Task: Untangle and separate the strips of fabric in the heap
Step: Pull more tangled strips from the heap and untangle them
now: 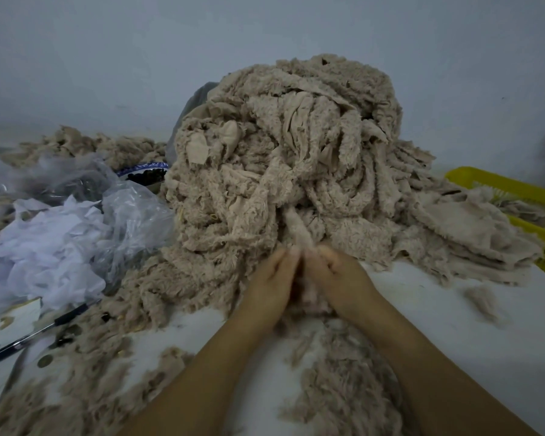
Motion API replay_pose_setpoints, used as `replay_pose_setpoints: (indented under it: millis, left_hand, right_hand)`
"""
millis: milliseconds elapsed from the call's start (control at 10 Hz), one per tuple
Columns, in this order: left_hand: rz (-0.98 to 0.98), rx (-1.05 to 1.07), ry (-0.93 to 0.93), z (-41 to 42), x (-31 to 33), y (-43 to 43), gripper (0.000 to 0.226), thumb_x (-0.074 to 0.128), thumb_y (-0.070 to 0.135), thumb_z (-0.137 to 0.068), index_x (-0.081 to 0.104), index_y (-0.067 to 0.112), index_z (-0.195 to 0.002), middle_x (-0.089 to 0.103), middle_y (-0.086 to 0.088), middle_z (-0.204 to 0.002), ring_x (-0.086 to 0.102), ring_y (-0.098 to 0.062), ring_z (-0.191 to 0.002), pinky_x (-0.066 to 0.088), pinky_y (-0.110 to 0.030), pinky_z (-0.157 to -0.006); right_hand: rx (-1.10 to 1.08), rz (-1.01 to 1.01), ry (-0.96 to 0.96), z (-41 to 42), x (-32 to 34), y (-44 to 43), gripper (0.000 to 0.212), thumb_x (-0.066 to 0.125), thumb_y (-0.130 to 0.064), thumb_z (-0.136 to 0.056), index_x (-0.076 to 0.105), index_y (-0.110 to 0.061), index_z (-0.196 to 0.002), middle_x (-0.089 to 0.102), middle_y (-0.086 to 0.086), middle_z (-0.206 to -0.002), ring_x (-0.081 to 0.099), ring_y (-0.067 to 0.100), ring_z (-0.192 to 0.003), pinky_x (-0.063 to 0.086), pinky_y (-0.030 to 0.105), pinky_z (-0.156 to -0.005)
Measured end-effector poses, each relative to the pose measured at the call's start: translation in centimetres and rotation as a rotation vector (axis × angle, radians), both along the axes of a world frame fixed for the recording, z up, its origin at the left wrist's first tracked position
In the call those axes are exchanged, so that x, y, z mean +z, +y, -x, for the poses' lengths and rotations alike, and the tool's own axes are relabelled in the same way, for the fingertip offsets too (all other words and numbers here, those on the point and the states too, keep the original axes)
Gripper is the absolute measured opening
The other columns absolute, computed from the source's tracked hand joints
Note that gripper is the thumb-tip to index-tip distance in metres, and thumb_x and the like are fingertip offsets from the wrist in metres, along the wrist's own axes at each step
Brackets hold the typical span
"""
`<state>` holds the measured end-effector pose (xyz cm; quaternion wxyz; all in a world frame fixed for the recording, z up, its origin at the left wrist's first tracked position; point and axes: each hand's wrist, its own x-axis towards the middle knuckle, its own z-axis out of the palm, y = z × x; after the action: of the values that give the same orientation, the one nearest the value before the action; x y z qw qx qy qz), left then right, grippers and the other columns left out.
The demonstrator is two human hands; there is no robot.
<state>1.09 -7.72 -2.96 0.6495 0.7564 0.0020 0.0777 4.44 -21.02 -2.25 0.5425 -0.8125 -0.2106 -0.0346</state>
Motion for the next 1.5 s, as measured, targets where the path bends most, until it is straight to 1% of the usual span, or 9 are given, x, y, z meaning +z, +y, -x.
replay_pose_setpoints:
  millis: [200,300,400,500,600,800,1000,1200,1500]
  left_hand:
    - [1.12,-0.142,0.287,-1.7,0.9,2.4,0.034,0.062,0.037,-0.086,0.062,0.006,-0.098,0.057,-0.001,-0.068,0.059,-0.012,-0.059,0.057,-0.027,-0.061]
    - [1.038,-0.044,0.195,-2.1,1.2,1.9,0.023,0.052,0.026,-0.098,0.056,0.01,-0.082,0.037,0.006,-0.05,0.036,-0.007,-0.042,0.045,-0.019,-0.044]
    - [0.259,0.032,-0.003,-1.2,1.6,1.6,0.029,0.048,0.027,-0.104,0.059,0.02,-0.079,0.056,0.005,-0.063,0.052,-0.006,-0.057,0.046,-0.023,-0.06]
    - [-0.431,-0.338,-0.252,1.7,0.9,-0.2,0.024,0.047,0.029,-0.104,0.058,0.034,-0.082,0.062,0.017,-0.08,0.054,0.006,-0.075,0.043,-0.019,-0.075]
    - [-0.598,-0.628,-0.411,3.5,0.3,-3.4,0.02,0.044,0.028,-0.102,0.054,0.029,-0.085,0.058,0.008,-0.079,0.051,-0.004,-0.073,0.041,-0.018,-0.068]
    - [-0.407,-0.217,-0.102,0.8,-0.6,-0.5,0.018,0.045,0.033,-0.103,0.054,0.031,-0.088,0.061,0.012,-0.08,0.06,-0.001,-0.076,0.049,-0.027,-0.072]
    - [0.121,0.138,0.106,-0.3,0.0,1.3,0.043,0.042,0.024,-0.105,0.056,0.037,-0.066,0.051,0.004,-0.058,0.036,-0.012,-0.047,0.032,-0.028,-0.047]
    - [0.625,0.073,0.144,-0.3,0.8,1.7,0.018,0.046,0.011,-0.103,0.062,0.01,-0.098,0.055,-0.003,-0.06,0.044,-0.013,-0.045,0.041,-0.024,-0.044]
    - [0.26,0.12,0.103,-0.1,0.5,1.2,0.022,0.054,0.031,-0.101,0.071,0.025,-0.088,0.069,-0.003,-0.078,0.062,-0.018,-0.072,0.049,-0.029,-0.068]
  right_hand:
    - [0.309,0.244,-0.121,0.6,-1.2,1.7,0.05,0.055,-0.024,-0.098,0.027,-0.032,-0.057,0.034,-0.013,-0.054,0.033,0.002,-0.05,0.026,0.021,-0.051]
    - [0.254,0.23,-0.099,0.4,-1.8,1.4,0.045,0.053,-0.029,-0.099,0.03,-0.027,-0.06,0.035,-0.011,-0.055,0.033,0.003,-0.051,0.028,0.02,-0.05]
    - [0.071,0.03,0.119,-0.2,-1.6,0.6,0.034,0.045,-0.029,-0.1,0.049,-0.024,-0.067,0.053,-0.012,-0.064,0.05,0.005,-0.062,0.042,0.023,-0.061]
    - [-0.021,-0.188,0.32,-0.8,-0.9,-0.6,0.023,0.043,-0.019,-0.102,0.062,-0.029,-0.092,0.069,-0.011,-0.098,0.065,0.002,-0.098,0.052,0.024,-0.089]
    - [0.04,-0.271,0.434,-0.9,-0.1,-1.3,0.014,0.047,-0.024,-0.103,0.06,-0.027,-0.1,0.068,-0.01,-0.103,0.062,0.004,-0.104,0.048,0.024,-0.096]
    - [-0.071,-0.681,0.539,-1.2,-0.4,-1.1,0.021,0.053,-0.019,-0.099,0.063,-0.012,-0.082,0.066,0.008,-0.075,0.066,0.016,-0.066,0.054,0.027,-0.059]
    - [-0.266,-0.864,0.473,-1.7,0.3,-2.3,0.017,0.051,-0.02,-0.102,0.056,-0.016,-0.086,0.056,-0.003,-0.07,0.056,0.011,-0.063,0.049,0.03,-0.067]
    - [-0.398,-0.709,0.405,-1.5,-0.3,-2.0,0.017,0.051,-0.025,-0.102,0.054,-0.02,-0.086,0.054,-0.002,-0.073,0.056,0.006,-0.052,0.049,0.026,-0.058]
    - [-0.283,-0.261,0.134,0.0,0.1,-1.5,0.057,0.045,-0.071,-0.085,0.046,-0.015,-0.075,0.047,-0.001,-0.055,0.04,0.01,-0.045,0.038,0.022,-0.047]
